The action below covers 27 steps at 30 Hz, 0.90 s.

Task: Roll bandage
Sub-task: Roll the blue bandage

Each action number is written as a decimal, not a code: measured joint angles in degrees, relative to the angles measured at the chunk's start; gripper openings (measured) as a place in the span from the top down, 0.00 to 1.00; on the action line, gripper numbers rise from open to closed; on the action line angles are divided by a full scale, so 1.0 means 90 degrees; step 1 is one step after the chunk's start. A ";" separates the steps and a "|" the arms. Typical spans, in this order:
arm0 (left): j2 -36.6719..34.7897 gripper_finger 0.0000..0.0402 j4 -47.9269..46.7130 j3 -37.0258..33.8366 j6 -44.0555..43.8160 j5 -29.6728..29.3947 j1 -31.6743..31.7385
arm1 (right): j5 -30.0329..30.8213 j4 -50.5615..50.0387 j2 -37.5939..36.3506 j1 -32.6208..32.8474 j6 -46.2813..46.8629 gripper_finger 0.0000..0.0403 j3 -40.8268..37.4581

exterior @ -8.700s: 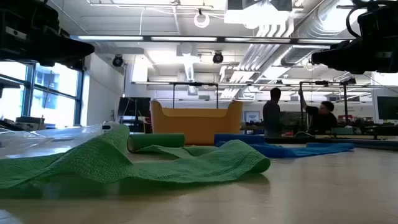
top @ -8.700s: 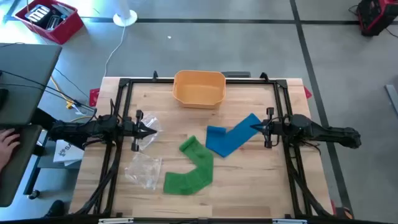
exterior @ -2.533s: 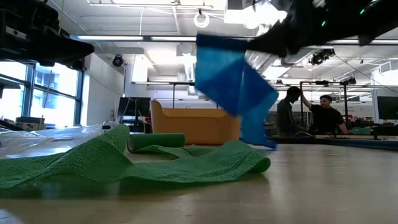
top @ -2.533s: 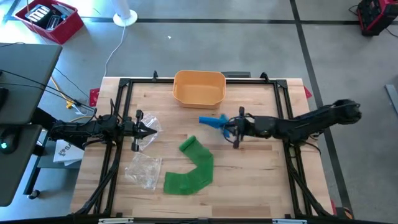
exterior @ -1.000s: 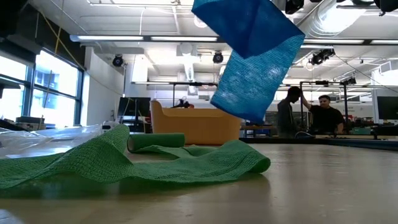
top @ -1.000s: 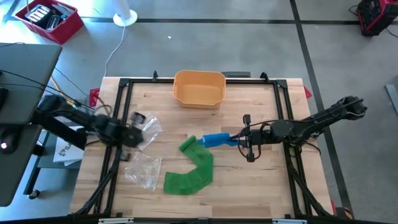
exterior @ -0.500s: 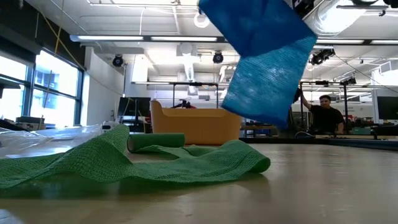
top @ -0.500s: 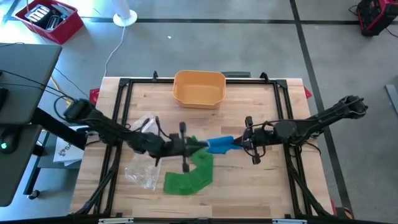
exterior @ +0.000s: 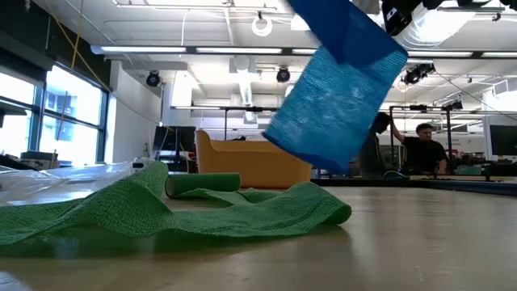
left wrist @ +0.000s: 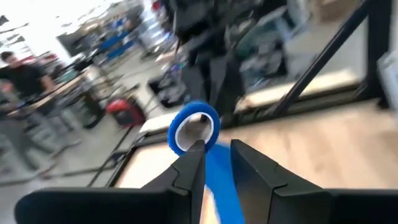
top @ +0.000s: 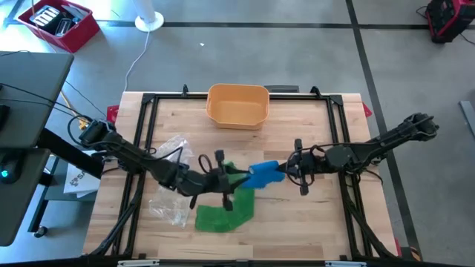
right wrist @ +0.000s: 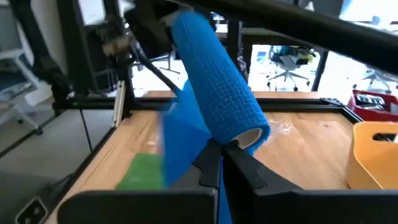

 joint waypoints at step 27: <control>-0.0091 0.80 0.0127 -0.0005 0.1473 0.0466 0.0191 | 0.0097 -0.0322 0.0002 -0.0015 0.0418 1.00 0.0002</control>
